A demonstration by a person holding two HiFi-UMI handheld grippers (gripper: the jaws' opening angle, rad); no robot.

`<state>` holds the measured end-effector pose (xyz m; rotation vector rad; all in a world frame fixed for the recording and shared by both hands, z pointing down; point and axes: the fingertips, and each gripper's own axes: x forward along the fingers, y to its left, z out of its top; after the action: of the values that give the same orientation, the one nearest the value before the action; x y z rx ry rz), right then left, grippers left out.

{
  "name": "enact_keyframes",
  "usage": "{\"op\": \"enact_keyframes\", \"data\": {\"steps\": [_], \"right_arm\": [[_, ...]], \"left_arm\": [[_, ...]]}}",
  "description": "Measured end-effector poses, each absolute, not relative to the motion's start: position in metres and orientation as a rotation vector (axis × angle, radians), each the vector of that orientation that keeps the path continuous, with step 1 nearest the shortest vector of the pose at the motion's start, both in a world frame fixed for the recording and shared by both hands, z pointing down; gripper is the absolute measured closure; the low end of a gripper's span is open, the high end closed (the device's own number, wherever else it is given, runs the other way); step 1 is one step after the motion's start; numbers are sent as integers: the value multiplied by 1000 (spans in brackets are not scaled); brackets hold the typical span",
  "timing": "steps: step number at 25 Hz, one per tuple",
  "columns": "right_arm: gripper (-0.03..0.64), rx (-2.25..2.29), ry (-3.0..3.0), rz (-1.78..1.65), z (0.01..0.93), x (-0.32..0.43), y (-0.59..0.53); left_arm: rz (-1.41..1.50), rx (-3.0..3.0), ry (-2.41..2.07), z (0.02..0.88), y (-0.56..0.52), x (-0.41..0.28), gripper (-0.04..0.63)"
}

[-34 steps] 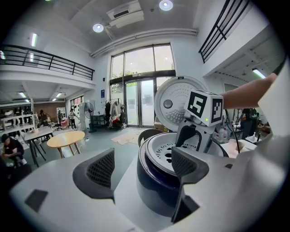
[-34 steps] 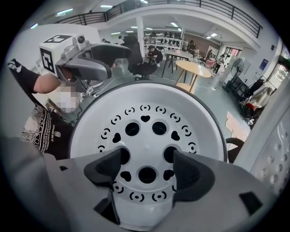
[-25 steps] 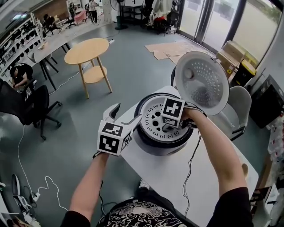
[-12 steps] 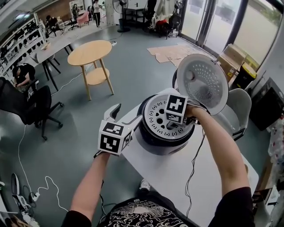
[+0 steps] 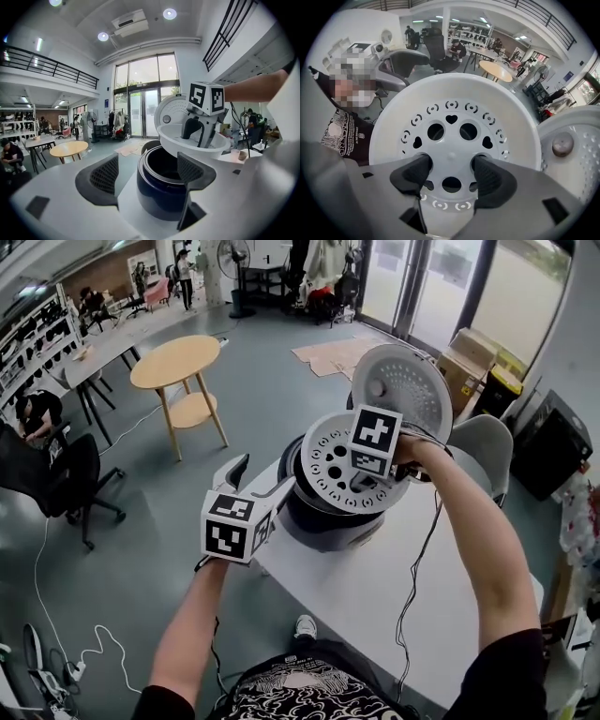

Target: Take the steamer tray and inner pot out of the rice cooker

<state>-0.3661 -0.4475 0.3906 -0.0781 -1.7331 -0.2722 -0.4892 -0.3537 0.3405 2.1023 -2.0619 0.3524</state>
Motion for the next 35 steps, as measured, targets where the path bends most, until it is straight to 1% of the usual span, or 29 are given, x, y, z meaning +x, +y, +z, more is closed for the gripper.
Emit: {"op": "enact_keyframes", "data": {"steps": [8,17,24,29,35], "right_arm": [[304,24,-1801,-219,352,-315,-385],[304,142,-1795,-137,360,-209,-318],[304,243,-1770,-13,372,-104,-267],[304,329,-1747,97,387,-36,-249],[304,433,-1723,230,420,96,-232]], "left_arm": [[328,2190,-2013,322,-298,-441,212],[338,2347,-1844,343,-256,-334,212],[334,2469,-1690,342,-231,-238,212],[365,2552,-1537,352,-232,-177,212],[437,2636,-1358,373,-241,-54,212]]}}
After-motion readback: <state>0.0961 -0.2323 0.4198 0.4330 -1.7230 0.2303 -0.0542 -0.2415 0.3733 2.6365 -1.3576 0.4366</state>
